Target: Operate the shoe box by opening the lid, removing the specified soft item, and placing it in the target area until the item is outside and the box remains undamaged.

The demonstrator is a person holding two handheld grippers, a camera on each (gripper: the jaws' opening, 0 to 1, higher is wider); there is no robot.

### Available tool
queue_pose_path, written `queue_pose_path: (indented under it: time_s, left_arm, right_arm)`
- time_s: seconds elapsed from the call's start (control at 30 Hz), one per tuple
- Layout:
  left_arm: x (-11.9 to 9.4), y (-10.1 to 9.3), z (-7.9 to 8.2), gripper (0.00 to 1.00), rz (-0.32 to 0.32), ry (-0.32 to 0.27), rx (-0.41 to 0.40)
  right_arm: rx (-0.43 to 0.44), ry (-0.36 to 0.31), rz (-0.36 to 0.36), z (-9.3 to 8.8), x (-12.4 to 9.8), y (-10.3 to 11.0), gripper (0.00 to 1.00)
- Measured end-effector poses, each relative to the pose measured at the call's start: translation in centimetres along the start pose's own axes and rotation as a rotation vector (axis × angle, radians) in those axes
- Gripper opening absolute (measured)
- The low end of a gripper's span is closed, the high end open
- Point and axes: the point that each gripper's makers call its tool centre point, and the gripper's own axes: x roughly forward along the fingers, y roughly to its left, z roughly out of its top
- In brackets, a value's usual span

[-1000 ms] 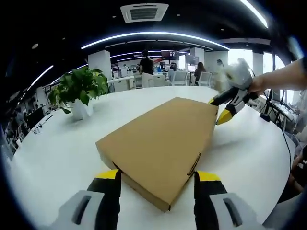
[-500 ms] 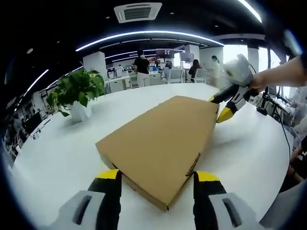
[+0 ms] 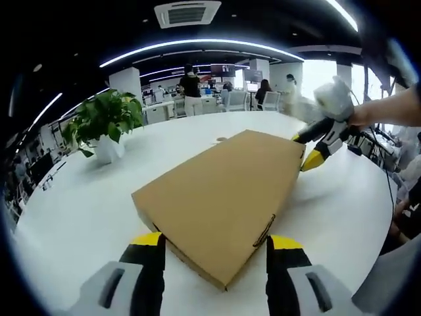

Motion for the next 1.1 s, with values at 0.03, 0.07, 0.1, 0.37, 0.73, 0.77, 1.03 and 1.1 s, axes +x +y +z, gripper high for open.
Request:
queue_pose_path:
  time_s: [0.03,0.07,0.1,0.37,0.73,0.77,1.03,1.1]
  left_arm:
    - [-0.1,0.1,-0.1,0.62,-0.005,0.001,0.003]
    - [-0.2,0.2,-0.1,0.62,-0.013,0.002,0.007]
    - [-0.3,0.4,-0.2,0.62,-0.018,0.003,0.01]
    - [-0.9,1.4,-0.7,0.62,-0.057,0.013,0.038]
    - [-1.5,2.6,-1.2,0.62,-0.106,0.034,0.072]
    - [-1.6,2.7,-1.3,0.62,-0.113,0.035,0.077]
    - [-2.1,4.1,-1.6,0.62,-0.164,0.05,0.114]
    - [-2.2,4.3,-1.7,0.62,-0.174,0.053,0.122]
  right_arm:
    - [0.003,0.0,-0.003,0.0,0.0,0.2,0.46]
    - [0.008,0.0,-0.008,0.0,0.0,0.4,0.46]
    - [0.012,0.001,-0.011,0.0,0.0,0.6,0.46]
    - [0.045,0.005,-0.046,0.2,0.1,2.2,0.46]
    - [0.094,0.017,-0.085,0.2,0.3,4.1,0.46]
    - [0.1,0.018,-0.087,0.2,0.3,4.3,0.46]
    - [0.157,0.008,-0.113,0.5,0.5,6.1,0.46]
    - [0.165,0.005,-0.122,0.6,0.6,6.4,0.46]
